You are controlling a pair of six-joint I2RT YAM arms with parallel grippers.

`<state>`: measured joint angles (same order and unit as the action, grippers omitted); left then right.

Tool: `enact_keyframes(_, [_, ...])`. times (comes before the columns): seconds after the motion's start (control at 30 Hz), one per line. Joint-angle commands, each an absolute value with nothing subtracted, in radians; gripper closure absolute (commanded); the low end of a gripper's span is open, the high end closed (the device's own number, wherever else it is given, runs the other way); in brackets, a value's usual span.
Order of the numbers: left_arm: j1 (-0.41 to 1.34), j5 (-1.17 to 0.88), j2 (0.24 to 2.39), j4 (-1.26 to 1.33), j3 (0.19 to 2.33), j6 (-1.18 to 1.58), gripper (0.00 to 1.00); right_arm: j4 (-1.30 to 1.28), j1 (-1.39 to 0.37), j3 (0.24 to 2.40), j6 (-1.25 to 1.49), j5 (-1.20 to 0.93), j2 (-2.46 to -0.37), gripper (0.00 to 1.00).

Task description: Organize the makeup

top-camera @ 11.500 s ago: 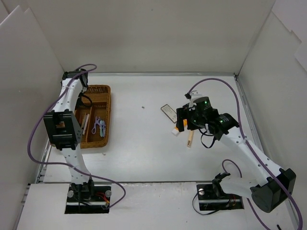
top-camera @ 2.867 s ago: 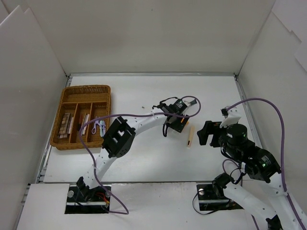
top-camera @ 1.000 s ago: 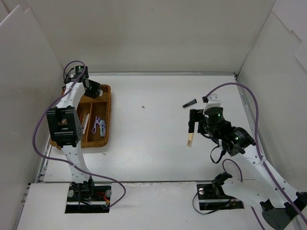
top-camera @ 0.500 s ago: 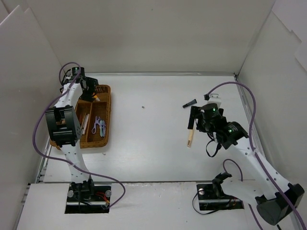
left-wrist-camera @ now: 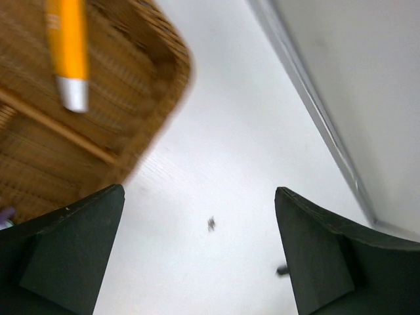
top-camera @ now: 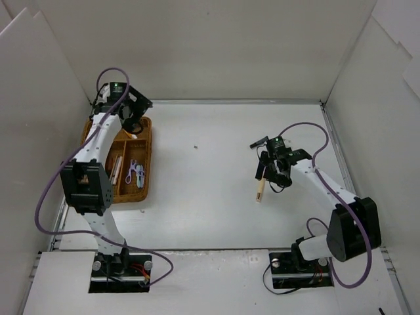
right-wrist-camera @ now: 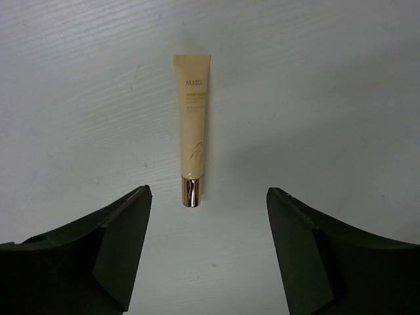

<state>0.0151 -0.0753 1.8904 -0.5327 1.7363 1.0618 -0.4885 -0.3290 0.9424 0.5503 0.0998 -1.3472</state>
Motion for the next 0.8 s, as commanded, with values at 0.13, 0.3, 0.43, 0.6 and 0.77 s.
enact_keyframes(0.13, [0.238,-0.103,1.631,-0.506,1.675,0.723,0.06,-0.459,-0.324,0.985,0.571,0.041,-1.515,0.39])
enact_keyframes(0.3, [0.36,-0.21,1.539,-0.505,1.527,0.626,0.06,-0.446,-0.318,1.019,0.561,0.006,-1.621,0.5])
enact_keyframes(0.43, [0.4,-0.253,1.482,-0.509,1.427,0.618,0.06,-0.434,-0.318,1.031,0.554,-0.035,-1.673,0.59])
enact_keyframes(0.6, [0.428,-0.293,1.416,-0.477,1.322,0.615,0.08,-0.388,-0.316,1.031,0.54,-0.11,-1.721,0.81])
enact_keyframes(0.77, [0.449,-0.334,1.407,-0.446,1.298,0.62,0.11,-0.354,-0.33,1.037,0.479,-0.158,-1.695,1.0])
